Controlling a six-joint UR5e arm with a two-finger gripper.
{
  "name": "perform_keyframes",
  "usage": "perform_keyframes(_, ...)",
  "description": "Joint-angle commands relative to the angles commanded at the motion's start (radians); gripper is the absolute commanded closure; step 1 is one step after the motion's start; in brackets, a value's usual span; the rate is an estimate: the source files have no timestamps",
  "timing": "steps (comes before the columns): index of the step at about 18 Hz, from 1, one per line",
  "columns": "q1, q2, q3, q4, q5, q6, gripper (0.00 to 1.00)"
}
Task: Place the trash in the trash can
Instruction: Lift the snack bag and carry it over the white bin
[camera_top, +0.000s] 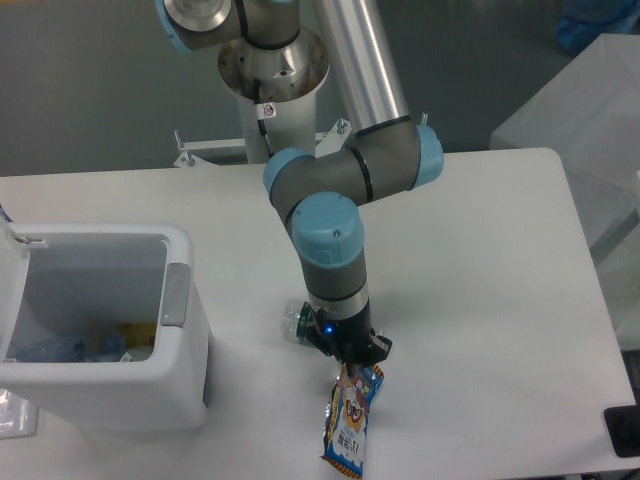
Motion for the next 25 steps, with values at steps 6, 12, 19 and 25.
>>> perform_keyframes(6,0.014,0.057,0.009,0.002,-0.034,-0.052,1.0)
perform_keyframes(12,0.048,0.101,0.087,0.003,-0.195,-0.271,1.0)
perform_keyframes(19,0.045,0.113,0.264,0.008,-0.302,-0.629,1.0)
perform_keyframes(25,-0.02,0.258,0.233,0.006,-0.347,-0.667,1.0)
